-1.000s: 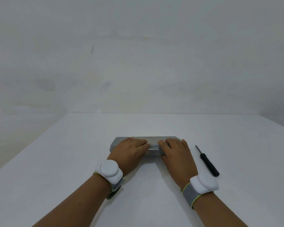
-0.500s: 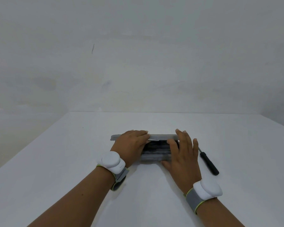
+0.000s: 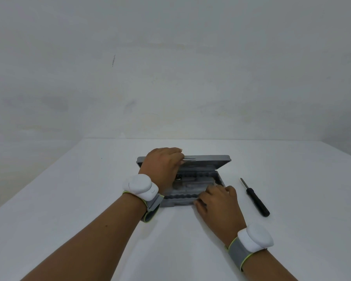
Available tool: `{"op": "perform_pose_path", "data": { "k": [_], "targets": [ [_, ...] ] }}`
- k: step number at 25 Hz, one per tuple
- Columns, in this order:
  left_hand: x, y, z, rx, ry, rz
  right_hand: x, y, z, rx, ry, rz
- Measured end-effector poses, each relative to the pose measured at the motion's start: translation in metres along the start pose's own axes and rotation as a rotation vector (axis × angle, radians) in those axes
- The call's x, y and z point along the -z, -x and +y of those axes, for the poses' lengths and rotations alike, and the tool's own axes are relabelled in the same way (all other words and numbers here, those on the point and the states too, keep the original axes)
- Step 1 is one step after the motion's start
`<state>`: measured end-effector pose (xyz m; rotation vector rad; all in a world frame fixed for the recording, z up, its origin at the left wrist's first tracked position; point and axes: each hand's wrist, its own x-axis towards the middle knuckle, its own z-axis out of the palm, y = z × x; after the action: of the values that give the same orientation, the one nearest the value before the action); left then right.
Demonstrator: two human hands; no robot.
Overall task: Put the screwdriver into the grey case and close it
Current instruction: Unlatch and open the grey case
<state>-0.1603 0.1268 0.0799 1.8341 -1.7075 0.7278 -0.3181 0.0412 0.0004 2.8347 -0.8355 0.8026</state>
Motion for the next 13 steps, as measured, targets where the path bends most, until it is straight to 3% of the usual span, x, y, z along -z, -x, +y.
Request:
{"op": "perform_pose_path", "data": {
  "k": [13],
  "targets": [
    [0.002, -0.021, 0.003, 0.270, -0.002, -0.111, -0.002, -0.005, 0.001, 0.017, -0.129, -0.024]
  ]
}}
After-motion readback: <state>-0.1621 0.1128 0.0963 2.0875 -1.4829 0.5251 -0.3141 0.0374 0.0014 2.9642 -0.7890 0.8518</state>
